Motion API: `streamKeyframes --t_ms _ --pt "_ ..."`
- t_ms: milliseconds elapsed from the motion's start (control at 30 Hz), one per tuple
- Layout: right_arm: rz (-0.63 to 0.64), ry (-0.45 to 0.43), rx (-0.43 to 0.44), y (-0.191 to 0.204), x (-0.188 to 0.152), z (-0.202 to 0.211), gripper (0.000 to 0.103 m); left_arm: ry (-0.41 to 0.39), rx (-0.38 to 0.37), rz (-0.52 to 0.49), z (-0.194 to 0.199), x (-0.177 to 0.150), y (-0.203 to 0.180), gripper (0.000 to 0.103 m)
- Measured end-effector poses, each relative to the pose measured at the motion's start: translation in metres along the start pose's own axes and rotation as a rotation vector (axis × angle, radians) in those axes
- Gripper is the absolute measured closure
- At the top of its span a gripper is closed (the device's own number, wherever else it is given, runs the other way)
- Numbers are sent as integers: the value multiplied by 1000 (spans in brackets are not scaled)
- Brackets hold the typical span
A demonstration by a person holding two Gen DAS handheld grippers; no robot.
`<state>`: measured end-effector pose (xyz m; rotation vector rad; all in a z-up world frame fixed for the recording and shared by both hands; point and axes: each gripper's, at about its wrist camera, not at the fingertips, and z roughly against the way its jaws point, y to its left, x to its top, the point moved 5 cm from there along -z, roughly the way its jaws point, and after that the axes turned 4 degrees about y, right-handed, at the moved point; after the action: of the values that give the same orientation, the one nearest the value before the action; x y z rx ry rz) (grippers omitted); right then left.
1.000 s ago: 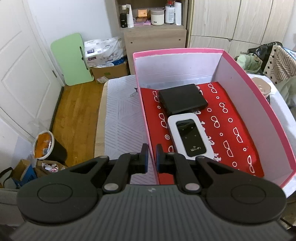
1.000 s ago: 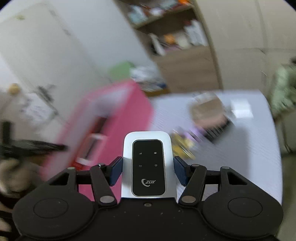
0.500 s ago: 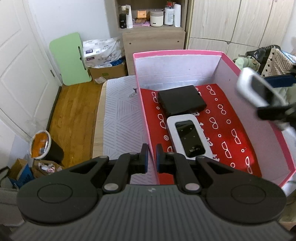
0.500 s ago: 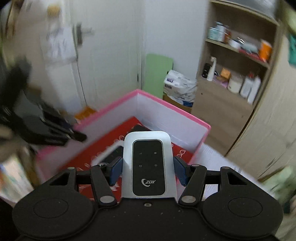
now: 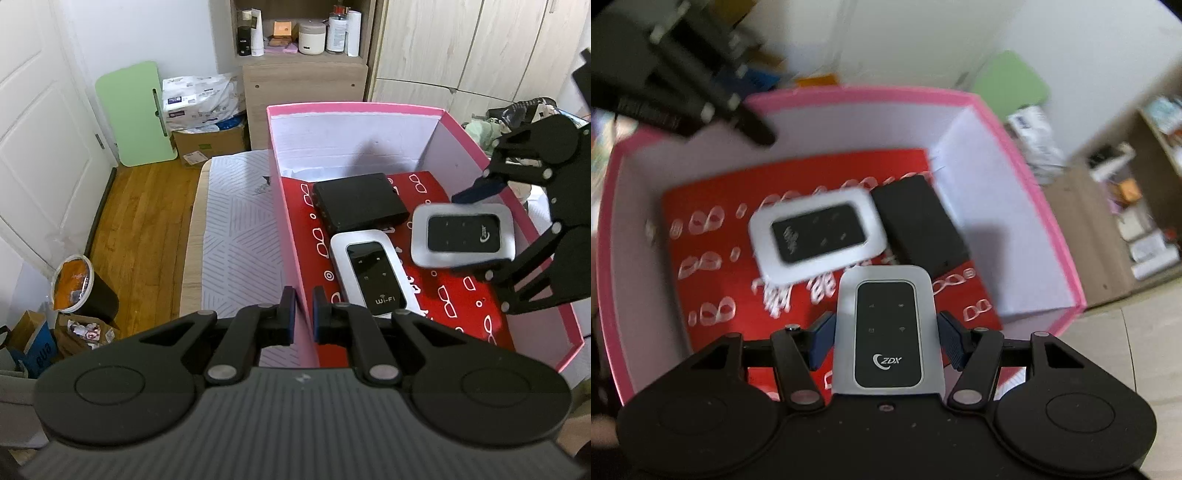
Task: Organize rigid objects
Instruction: 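Carry the white ZDX router into the pink box and open the right gripper, then grasp the keys with the right gripper and lift them toward the box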
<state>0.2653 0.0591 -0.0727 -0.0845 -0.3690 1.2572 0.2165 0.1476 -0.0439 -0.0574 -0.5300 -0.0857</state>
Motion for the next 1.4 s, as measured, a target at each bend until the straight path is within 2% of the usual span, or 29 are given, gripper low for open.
streamKeyframes --t_ms 133,300,467,567,700,900,1000,1067,1167,1400 --pt "84 55 39 3 0 -10 38 -6 -1 -8 0 -1 -1 94" --pt "115 20 106 5 2 -15 39 -6 -9 -2 0 -1 0 94" --pt "157 -44 30 -2 1 -25 39 -4 -7 -3 0 0 0 94" --pt "143 -94 9 -8 -3 -15 36 -2 -9 -2 0 0 0 94" --pt "21 -199 24 -15 -13 20 36 -1 -14 0 0 -1 1 94" --pt "-321 -297 87 -26 -46 79 36 2 -16 3 0 -1 2 94" --pt "-441 -337 67 -28 -68 102 34 -3 -7 -6 0 -2 0 94" --pt "-492 -344 13 -28 -86 112 33 -5 1 -12 0 -3 -1 94" --pt "-577 -331 -18 -29 -113 113 33 0 6 -10 1 -2 -2 94" --pt "-735 -311 14 -12 -169 104 33 1 16 3 1 -1 -2 94"
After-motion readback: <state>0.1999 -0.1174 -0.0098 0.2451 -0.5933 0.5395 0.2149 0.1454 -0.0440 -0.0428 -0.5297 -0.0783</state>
